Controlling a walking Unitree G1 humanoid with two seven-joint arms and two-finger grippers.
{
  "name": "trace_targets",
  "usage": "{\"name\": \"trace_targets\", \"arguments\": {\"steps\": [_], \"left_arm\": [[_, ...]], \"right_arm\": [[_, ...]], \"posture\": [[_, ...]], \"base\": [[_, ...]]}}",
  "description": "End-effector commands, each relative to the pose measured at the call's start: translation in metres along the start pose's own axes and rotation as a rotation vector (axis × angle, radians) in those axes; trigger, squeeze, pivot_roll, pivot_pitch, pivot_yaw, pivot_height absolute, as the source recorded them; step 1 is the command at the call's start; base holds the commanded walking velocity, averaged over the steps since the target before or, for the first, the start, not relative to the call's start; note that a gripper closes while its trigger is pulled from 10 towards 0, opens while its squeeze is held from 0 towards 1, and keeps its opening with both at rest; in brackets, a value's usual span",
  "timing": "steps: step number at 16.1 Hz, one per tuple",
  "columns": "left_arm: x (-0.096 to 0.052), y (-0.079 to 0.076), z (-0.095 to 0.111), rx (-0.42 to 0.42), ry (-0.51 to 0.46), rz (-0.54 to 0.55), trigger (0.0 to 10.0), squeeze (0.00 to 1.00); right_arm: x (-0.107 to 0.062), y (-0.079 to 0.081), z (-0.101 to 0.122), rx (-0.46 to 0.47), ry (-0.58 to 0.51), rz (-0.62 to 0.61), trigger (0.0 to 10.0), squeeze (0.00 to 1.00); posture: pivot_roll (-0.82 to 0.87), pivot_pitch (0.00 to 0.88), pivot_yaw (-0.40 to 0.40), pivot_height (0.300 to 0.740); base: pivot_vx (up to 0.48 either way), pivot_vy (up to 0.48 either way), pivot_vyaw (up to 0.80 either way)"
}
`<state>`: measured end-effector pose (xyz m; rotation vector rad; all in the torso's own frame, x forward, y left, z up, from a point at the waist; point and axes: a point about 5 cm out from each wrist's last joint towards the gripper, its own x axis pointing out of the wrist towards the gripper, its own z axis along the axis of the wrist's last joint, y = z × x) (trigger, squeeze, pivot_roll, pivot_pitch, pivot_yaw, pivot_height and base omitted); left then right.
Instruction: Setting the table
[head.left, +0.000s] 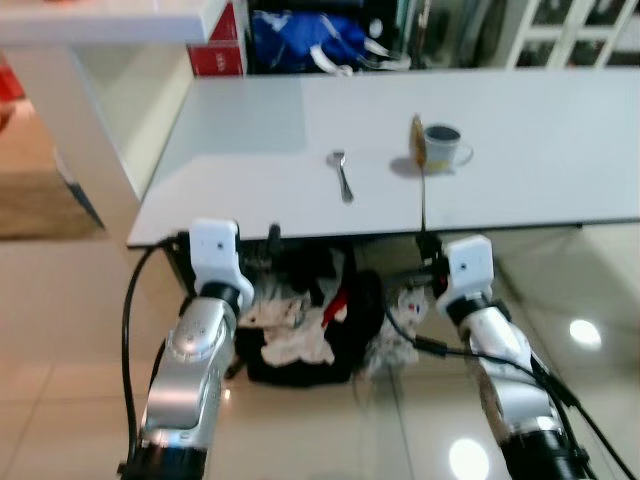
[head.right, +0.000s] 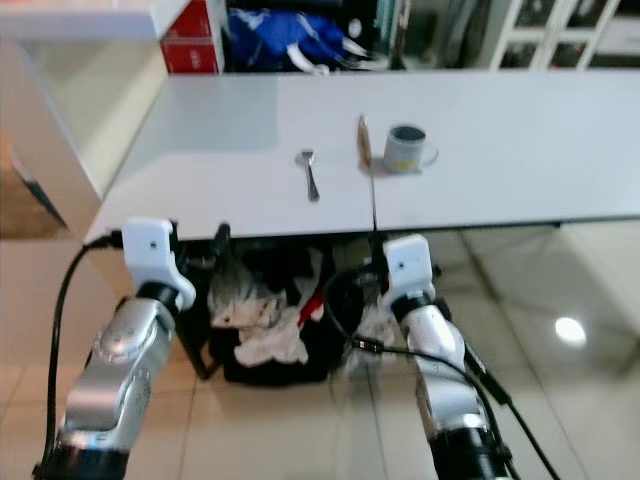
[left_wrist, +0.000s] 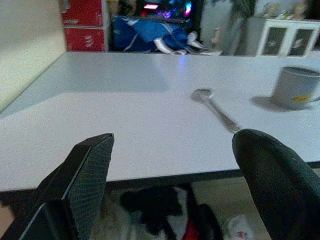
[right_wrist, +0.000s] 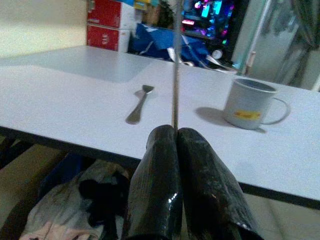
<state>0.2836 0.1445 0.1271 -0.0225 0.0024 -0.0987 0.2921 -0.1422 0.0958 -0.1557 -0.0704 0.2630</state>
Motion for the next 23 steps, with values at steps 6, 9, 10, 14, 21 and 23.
{"name": "trace_targets", "arguments": {"steps": [6,9,10,14,21,23], "left_arm": [[-0.0003,0.0059,-0.0006,0.01,0.005,0.02,10.0,0.0],[0.0012,0.0029,0.0008,0.01,-0.002,0.002,10.0,0.0],[0.0016,0.0023,0.0011,0.016,-0.002,-0.005,10.0,0.0],[0.0016,0.002,0.002,0.017,-0.003,-0.014,10.0,0.0],[0.0033,0.003,0.0044,0.005,-0.013,-0.006,10.0,0.0],[0.0038,0.0032,0.0046,0.001,-0.015,-0.002,10.0,0.0]], "right_arm": [[0.0046,0.0049,0.0064,0.0,-0.025,0.029,0.0,0.0],[0.0044,0.0056,0.0054,0.001,-0.022,0.03,0.0,0.0],[0.0045,0.0058,0.0053,0.002,-0.021,0.031,0.0,0.0],[0.0045,0.0078,0.0047,0.005,-0.019,0.033,0.0,0.0],[0.0045,0.0093,0.0031,0.008,-0.012,0.035,0.0,0.0],[0.0046,0.0094,0.0028,0.008,-0.01,0.036,0.0,0.0]], "posture": [[-0.08,0.0,0.033,0.731],[-0.08,0.0,0.034,0.731],[-0.08,0.0,0.036,0.731],[-0.08,0.0,0.039,0.731],[-0.08,0.0,0.041,0.731],[-0.08,0.0,0.04,0.731]], "base": [[0.146,0.0,0.0],[0.447,0.0,0.0],[0.458,0.0,0.0],[0.461,0.0,0.0],[0.461,0.0,0.0],[0.459,0.0,0.0]]}}
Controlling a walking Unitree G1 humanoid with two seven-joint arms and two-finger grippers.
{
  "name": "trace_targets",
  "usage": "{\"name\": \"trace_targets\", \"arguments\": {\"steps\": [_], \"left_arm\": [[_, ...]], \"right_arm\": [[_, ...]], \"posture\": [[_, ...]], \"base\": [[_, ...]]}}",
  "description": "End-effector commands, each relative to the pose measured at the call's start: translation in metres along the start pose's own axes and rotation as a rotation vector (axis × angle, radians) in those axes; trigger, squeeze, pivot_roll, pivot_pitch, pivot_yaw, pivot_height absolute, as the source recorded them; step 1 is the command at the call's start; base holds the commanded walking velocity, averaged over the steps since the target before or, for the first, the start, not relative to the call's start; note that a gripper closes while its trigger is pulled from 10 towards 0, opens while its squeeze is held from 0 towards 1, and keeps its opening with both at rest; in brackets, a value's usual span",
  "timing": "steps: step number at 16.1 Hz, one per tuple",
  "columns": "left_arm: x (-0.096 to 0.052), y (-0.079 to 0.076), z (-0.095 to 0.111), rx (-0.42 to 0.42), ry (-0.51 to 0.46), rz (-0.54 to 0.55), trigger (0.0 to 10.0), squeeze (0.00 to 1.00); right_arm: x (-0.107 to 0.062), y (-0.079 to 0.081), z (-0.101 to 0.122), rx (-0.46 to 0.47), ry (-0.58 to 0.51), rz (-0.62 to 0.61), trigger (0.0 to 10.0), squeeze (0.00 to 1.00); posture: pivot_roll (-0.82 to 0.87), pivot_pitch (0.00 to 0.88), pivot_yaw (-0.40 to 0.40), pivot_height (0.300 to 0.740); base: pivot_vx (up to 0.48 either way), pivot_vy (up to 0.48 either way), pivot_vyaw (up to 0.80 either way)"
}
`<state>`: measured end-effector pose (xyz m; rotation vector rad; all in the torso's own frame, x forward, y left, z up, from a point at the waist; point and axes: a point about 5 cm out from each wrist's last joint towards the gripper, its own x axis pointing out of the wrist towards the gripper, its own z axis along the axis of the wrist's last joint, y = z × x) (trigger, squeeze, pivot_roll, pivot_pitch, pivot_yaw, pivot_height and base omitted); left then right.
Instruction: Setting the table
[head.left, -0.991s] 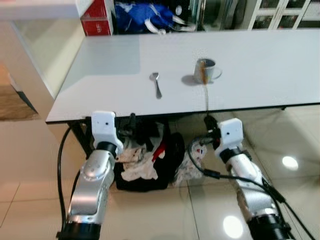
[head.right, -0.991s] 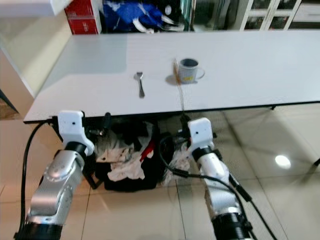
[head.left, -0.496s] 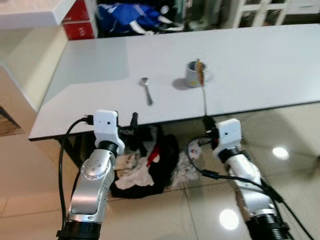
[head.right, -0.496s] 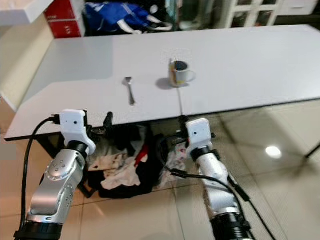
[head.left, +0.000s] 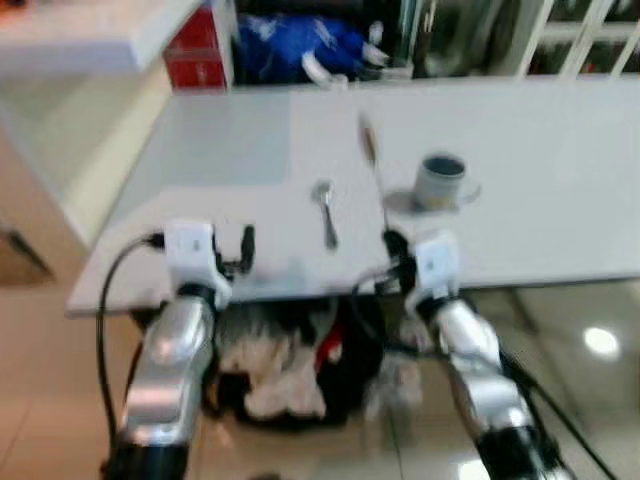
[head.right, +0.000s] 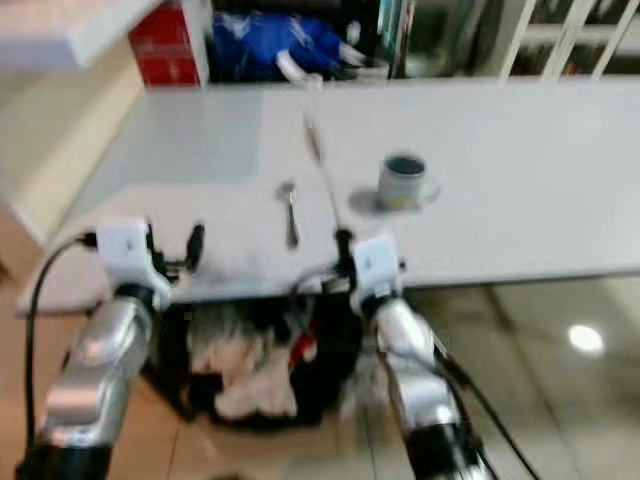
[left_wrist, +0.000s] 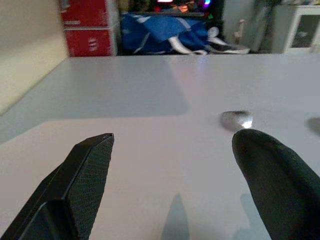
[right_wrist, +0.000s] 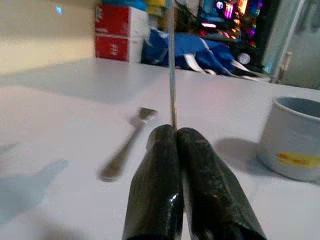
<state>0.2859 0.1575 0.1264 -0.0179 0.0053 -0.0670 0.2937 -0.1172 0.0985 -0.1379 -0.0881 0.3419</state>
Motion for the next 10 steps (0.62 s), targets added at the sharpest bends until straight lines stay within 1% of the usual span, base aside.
{"name": "trace_targets", "arguments": {"steps": [1,6,7,9,10], "left_arm": [[0.003,-0.011,0.005,-0.007,-0.018,-0.033,10.0,0.0],[0.003,-0.011,0.005,-0.013,-0.017,-0.028,10.0,0.0],[0.003,-0.01,0.007,-0.016,-0.037,-0.014,10.0,0.0],[0.002,-0.01,0.009,-0.022,-0.047,-0.003,10.0,0.0],[0.002,-0.01,0.008,-0.027,-0.04,-0.011,10.0,0.0]], "right_arm": [[-0.005,-0.014,-0.003,-0.008,0.016,-0.04,0.0,0.0],[0.0,-0.015,0.002,-0.002,0.005,-0.033,0.0,0.0],[0.001,-0.015,0.003,-0.003,0.004,-0.03,0.0,0.0],[0.007,-0.011,0.011,0.005,-0.013,0.023,0.0,0.0],[0.017,-0.008,0.025,0.026,-0.044,0.065,0.0,0.0]], "posture": [[-0.08,0.0,0.041,0.731],[-0.08,0.0,0.04,0.731],[-0.08,0.0,0.039,0.731],[-0.08,0.0,0.038,0.731],[-0.07,0.0,0.042,0.731]], "base": [[0.461,0.0,0.0],[0.458,0.0,0.0],[0.454,0.0,0.0],[0.0,0.0,0.0],[0.0,0.0,0.0]]}}
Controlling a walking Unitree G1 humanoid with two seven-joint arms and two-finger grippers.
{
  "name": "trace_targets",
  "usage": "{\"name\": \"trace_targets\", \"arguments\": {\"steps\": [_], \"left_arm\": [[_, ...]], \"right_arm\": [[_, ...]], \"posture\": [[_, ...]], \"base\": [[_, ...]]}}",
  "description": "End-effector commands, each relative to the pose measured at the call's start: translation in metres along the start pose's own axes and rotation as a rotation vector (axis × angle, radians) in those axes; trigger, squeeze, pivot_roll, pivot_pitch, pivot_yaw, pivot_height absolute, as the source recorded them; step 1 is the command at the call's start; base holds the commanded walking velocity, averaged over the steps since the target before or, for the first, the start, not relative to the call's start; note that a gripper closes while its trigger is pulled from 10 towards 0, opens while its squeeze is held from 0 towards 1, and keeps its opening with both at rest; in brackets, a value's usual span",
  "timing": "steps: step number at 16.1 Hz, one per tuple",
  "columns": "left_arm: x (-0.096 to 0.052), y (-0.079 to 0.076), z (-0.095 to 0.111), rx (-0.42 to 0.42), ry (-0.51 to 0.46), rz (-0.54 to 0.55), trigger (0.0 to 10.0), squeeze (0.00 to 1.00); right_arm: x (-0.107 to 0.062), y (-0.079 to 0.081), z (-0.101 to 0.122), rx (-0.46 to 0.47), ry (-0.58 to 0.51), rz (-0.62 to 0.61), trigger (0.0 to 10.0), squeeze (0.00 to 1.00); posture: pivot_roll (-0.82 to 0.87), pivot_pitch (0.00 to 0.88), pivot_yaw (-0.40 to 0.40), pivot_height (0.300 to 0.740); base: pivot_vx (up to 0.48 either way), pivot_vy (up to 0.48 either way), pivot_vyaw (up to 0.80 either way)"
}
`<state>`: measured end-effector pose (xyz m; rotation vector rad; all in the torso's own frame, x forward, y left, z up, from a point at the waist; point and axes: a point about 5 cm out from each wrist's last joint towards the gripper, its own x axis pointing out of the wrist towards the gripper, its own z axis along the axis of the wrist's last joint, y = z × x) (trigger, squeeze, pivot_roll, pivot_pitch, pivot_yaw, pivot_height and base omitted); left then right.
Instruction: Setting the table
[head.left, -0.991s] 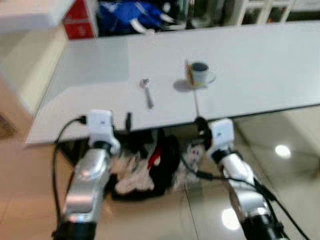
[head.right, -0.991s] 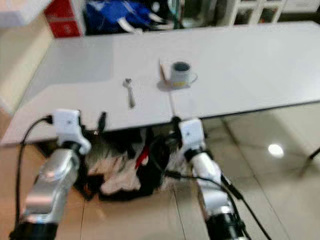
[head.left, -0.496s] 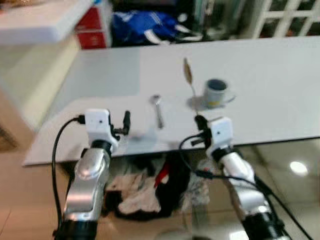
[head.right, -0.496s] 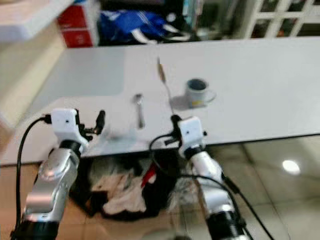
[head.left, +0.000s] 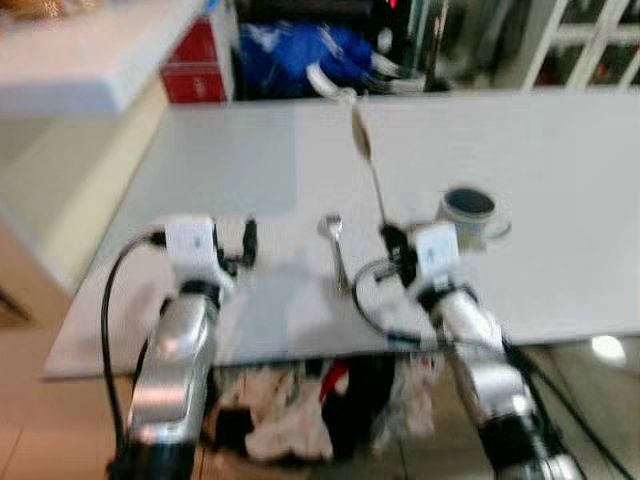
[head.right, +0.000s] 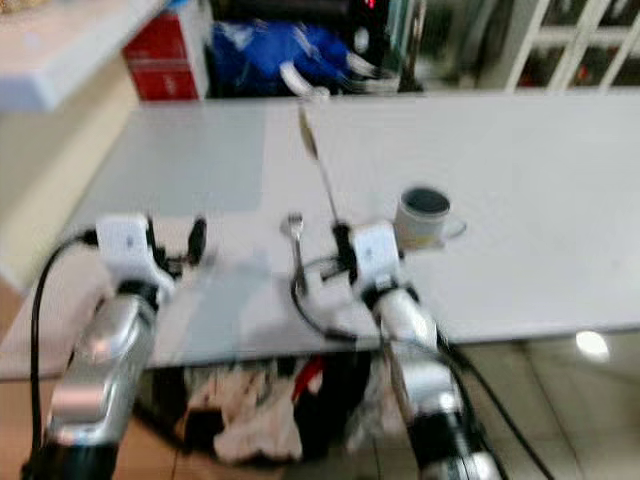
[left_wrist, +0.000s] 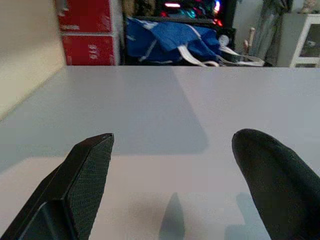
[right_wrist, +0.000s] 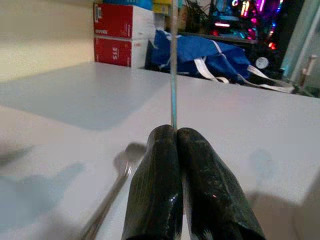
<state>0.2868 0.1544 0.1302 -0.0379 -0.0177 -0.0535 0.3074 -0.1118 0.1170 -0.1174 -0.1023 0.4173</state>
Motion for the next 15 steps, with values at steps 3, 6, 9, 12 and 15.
{"name": "trace_targets", "arguments": {"steps": [3,6,9,12,15], "left_arm": [[-0.002,-0.009,0.004,-0.018,-0.016,-0.041,10.0,0.0],[-0.006,-0.007,0.004,-0.006,-0.004,-0.051,10.0,0.0],[-0.007,-0.005,0.007,-0.005,-0.008,-0.045,10.0,0.0],[-0.01,-0.003,0.007,-0.011,-0.003,-0.038,10.0,0.0],[-0.014,-0.008,0.007,-0.03,0.011,-0.046,10.0,0.0]], "right_arm": [[0.025,-0.008,0.031,0.125,-0.056,0.036,0.0,0.0],[0.047,-0.007,0.036,0.25,-0.035,0.067,0.0,0.0],[0.06,-0.004,0.044,0.394,-0.019,0.12,0.0,0.0],[0.063,-0.014,0.041,0.568,-0.001,0.09,0.0,0.0],[0.062,-0.038,0.028,0.743,0.041,-0.015,0.0,0.0]], "posture": [[-0.07,0.0,0.055,0.731],[-0.03,0.0,0.062,0.731],[-0.02,0.0,0.051,0.731],[-0.01,0.0,0.04,0.731],[-0.02,0.0,0.035,0.731]], "base": [[0.0,0.0,0.0],[0.0,0.0,0.0],[0.0,0.0,0.0],[0.0,0.0,0.0],[0.0,0.0,0.0]]}}
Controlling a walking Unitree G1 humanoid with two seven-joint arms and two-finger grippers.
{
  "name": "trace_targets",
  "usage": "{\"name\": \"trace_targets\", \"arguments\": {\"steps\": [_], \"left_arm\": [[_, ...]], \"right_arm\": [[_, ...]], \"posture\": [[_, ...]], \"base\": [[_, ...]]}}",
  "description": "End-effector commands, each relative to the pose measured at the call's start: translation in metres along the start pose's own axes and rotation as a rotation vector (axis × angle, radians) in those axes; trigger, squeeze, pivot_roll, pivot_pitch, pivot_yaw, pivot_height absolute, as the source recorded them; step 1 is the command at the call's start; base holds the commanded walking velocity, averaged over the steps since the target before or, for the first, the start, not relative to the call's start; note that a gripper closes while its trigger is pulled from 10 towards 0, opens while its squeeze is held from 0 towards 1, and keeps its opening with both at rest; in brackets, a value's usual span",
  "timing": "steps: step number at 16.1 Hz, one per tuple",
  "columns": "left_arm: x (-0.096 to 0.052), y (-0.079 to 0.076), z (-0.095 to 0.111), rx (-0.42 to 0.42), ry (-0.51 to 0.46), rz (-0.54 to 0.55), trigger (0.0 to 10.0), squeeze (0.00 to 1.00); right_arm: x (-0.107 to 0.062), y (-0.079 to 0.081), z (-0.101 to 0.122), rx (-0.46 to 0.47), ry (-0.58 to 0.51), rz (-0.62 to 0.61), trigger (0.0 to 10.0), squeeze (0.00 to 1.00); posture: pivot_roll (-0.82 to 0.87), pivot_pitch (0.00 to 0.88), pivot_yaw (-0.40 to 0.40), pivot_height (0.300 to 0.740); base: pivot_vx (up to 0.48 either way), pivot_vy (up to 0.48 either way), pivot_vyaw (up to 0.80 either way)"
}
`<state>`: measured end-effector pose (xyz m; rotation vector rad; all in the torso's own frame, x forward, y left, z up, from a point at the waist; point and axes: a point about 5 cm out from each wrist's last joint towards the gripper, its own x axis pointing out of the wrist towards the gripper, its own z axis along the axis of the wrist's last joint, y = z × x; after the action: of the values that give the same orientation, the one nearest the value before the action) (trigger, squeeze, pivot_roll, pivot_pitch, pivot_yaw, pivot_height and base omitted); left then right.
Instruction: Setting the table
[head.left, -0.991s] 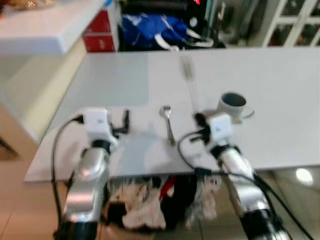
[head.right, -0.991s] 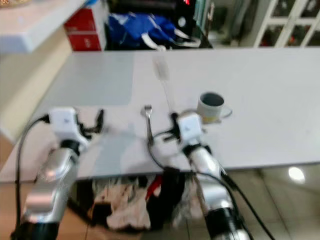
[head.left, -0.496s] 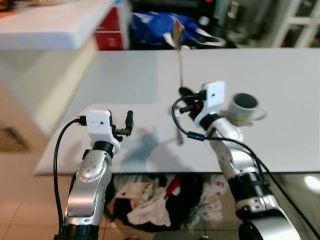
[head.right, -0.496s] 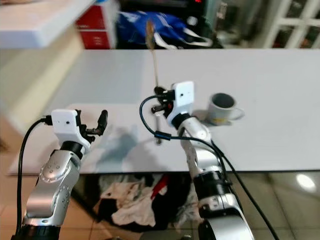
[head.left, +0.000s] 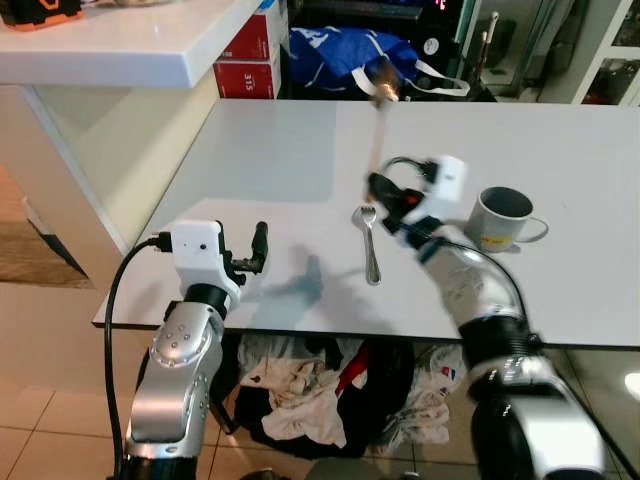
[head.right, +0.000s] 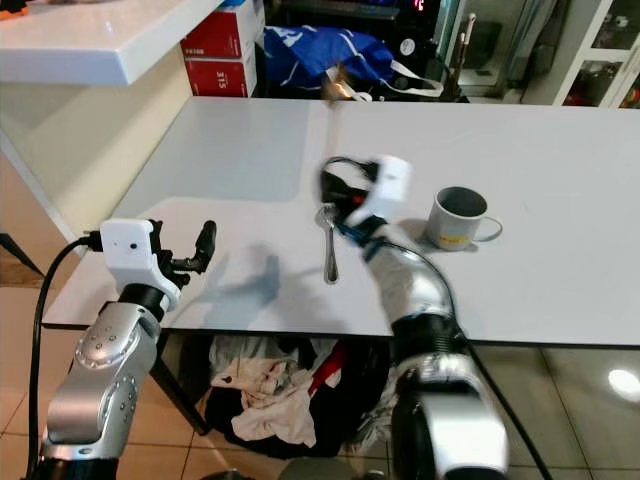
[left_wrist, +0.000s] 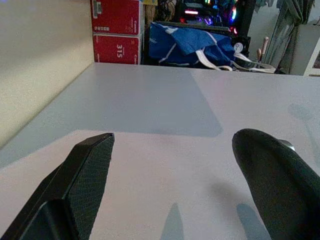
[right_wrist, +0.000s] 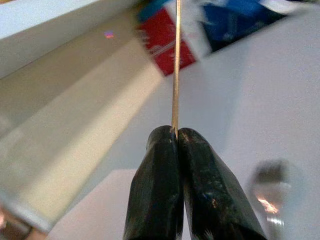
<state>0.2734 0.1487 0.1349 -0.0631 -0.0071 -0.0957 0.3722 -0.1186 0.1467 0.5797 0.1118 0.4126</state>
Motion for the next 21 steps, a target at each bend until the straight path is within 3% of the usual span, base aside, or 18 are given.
{"name": "trace_targets", "arguments": {"steps": [1,4,6,9,15,21], "left_arm": [[-0.002,-0.003,0.002,-0.006,0.005,-0.009,10.0,0.0],[-0.003,-0.004,0.001,-0.01,0.01,-0.01,10.0,0.0],[-0.007,-0.007,0.001,-0.028,0.022,-0.005,10.0,0.0],[-0.01,-0.012,-0.001,-0.057,0.029,0.004,10.0,0.0],[-0.015,-0.017,-0.002,-0.08,0.038,0.013,10.0,0.0],[-0.014,-0.017,-0.002,-0.083,0.047,0.003,10.0,0.0]], "right_arm": [[0.002,-0.005,0.007,0.043,-0.013,-0.026,0.0,0.0],[-0.003,-0.02,0.002,0.057,0.016,-0.09,0.0,0.0],[-0.017,-0.041,-0.012,0.023,0.135,-0.138,0.0,0.0],[-0.031,-0.056,-0.031,-0.035,0.284,-0.152,0.0,0.0],[-0.045,-0.072,-0.035,-0.069,0.342,-0.198,0.0,0.0],[-0.057,-0.08,-0.041,-0.069,0.324,-0.252,0.0,0.0]], "posture": [[-0.01,0.0,0.031,0.731],[-0.01,0.0,0.026,0.731],[-0.02,0.019,0.007,0.731],[-0.03,0.04,-0.019,0.731],[-0.05,0.056,-0.03,0.731],[-0.05,0.054,-0.018,0.731]], "base": [[0.0,0.0,0.0],[0.0,0.0,0.0],[0.0,0.0,0.0],[0.0,0.0,0.0],[0.0,0.0,0.0],[0.0,0.0,0.0]]}}
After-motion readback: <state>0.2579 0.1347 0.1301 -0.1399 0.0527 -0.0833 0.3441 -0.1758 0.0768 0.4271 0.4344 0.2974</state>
